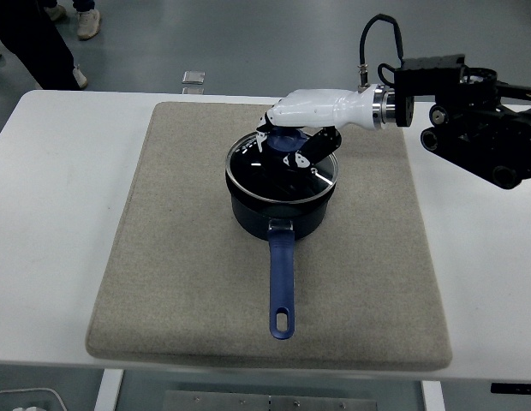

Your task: Lift the pot lid and place it to the right of the pot.

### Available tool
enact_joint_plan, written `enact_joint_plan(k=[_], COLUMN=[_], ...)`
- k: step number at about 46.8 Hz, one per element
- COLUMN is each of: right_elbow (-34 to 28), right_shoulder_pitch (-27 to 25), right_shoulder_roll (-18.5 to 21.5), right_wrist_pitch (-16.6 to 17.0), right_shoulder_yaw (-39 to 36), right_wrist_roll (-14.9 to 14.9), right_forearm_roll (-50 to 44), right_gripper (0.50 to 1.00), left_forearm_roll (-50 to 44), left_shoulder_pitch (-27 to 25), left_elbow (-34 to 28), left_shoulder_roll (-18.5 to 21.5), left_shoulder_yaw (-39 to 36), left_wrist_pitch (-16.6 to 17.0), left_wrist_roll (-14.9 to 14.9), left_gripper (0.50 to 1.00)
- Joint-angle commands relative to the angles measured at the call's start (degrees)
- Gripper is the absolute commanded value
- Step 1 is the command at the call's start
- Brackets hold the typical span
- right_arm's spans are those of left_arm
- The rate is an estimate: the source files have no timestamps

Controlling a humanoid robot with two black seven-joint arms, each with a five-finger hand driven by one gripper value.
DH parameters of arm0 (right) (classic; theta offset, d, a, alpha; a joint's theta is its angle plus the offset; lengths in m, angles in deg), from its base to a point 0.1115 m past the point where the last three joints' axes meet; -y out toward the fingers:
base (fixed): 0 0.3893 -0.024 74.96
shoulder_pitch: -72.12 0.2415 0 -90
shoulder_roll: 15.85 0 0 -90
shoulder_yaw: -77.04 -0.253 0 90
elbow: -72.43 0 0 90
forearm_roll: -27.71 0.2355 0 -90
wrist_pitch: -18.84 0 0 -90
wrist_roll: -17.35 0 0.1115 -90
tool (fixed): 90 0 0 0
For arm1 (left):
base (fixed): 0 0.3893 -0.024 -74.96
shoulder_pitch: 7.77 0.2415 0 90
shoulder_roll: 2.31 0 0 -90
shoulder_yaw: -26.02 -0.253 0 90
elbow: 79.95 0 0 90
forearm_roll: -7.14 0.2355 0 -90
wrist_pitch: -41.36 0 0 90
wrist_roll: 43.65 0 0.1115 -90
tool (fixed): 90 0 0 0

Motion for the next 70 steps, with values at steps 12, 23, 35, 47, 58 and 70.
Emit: enact_joint_plan(k=[12,23,35,47,58,70], right_elbow=[-0.1,0.0,0.4,0.4,0.3,-0.2], right_shoulder_pitch=[0.1,-0.1,1.4,2.0,2.2,3.1], right_shoulder_roll=[0.3,0.5,0.4,0.4,0.1,0.2], right_wrist_pitch=[-0.1,-0.1,-0.1,0.0,0.1,-0.6], right_shoulder_yaw=[-0.1,-0.3,-0.5,-0.5,-0.5,-1.5], right_wrist_roll=[0.0,0.0,0.0,0.0,0.0,0.0], right_forearm_roll=[0.0,0.1,0.2,0.2,0.2,0.3], right_gripper=[0.5,0.5,0.5,0.5,0.5,0.5], left_forearm_roll=[0.0,0.0,0.0,0.0,0.0,0.0], left_shoulder_pitch=[0.0,0.1,0.0,0.1,0.1,0.1], left_elbow=[0.0,0.0,0.0,0.0,0.0,0.0], left_shoulder_roll=[0.0,0.0,0.0,0.0,0.0,0.0], left_shoulder_yaw=[0.0,0.0,0.0,0.0,0.0,0.0], left_wrist_pitch=[0.0,0.0,0.0,0.0,0.0,0.0], left_wrist_roll=[0.0,0.0,0.0,0.0,0.0,0.0], left_gripper=[1.0,1.0,1.0,1.0,1.0,1.0])
